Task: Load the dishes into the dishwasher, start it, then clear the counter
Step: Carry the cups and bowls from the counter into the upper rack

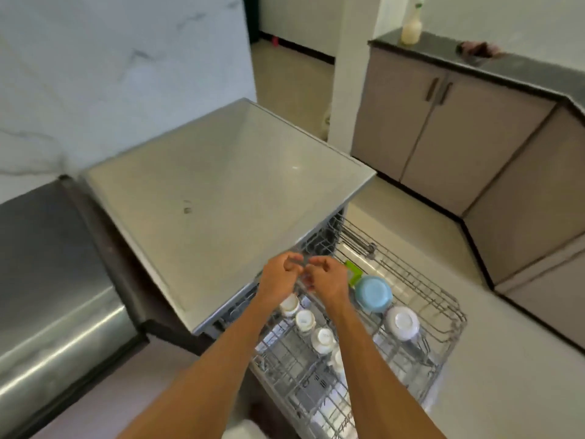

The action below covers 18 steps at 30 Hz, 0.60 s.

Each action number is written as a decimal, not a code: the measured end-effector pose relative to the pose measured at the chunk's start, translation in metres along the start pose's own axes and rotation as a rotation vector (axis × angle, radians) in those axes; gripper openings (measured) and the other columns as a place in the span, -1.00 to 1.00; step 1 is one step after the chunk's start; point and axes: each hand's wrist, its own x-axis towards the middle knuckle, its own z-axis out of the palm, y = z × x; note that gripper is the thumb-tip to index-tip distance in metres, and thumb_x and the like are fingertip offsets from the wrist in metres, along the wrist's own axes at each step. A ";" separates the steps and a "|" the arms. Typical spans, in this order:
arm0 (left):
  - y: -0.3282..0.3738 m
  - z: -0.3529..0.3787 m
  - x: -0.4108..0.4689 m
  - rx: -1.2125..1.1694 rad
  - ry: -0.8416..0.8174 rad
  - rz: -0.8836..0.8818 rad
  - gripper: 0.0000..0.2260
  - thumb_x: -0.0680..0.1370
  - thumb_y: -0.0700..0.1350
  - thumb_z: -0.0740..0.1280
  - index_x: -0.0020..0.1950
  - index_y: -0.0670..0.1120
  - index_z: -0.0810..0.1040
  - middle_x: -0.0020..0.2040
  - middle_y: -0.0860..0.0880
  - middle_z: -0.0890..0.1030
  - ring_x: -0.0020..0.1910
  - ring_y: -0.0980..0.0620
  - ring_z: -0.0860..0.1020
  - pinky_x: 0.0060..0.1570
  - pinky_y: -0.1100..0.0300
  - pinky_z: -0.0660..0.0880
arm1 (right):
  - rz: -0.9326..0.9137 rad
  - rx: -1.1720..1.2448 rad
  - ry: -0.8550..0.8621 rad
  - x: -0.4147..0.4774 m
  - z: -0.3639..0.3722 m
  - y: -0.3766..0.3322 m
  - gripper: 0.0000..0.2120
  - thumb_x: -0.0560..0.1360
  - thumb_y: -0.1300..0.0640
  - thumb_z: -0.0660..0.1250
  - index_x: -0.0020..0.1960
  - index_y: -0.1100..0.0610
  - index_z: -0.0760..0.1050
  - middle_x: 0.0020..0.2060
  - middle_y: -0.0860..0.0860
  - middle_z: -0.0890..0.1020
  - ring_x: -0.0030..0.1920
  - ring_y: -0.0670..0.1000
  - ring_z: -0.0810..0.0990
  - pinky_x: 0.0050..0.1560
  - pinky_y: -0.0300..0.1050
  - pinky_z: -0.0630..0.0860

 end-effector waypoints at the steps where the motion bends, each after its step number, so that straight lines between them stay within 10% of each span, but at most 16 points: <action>1: -0.005 -0.012 -0.006 -0.011 0.033 -0.005 -0.79 0.50 -0.28 0.34 -0.10 0.06 0.58 -0.14 0.00 0.66 -0.17 -0.12 0.65 -0.10 -0.05 0.61 | -0.024 -0.023 -0.020 -0.003 0.009 -0.005 -0.85 0.46 0.29 0.34 -0.08 0.06 0.58 -0.23 0.12 0.70 -0.24 0.08 0.69 -0.20 0.05 0.68; 18: -0.139 -0.251 -0.186 -0.324 0.662 -0.165 -0.87 0.53 -0.21 0.35 0.05 -0.06 0.57 -0.19 -0.11 0.65 -0.28 0.00 0.64 -0.28 0.18 0.61 | -0.298 -0.169 -0.582 -0.164 0.252 -0.055 -0.90 0.50 0.28 0.35 -0.05 0.14 0.60 -0.24 0.10 0.68 -0.33 0.06 0.67 -0.31 -0.03 0.64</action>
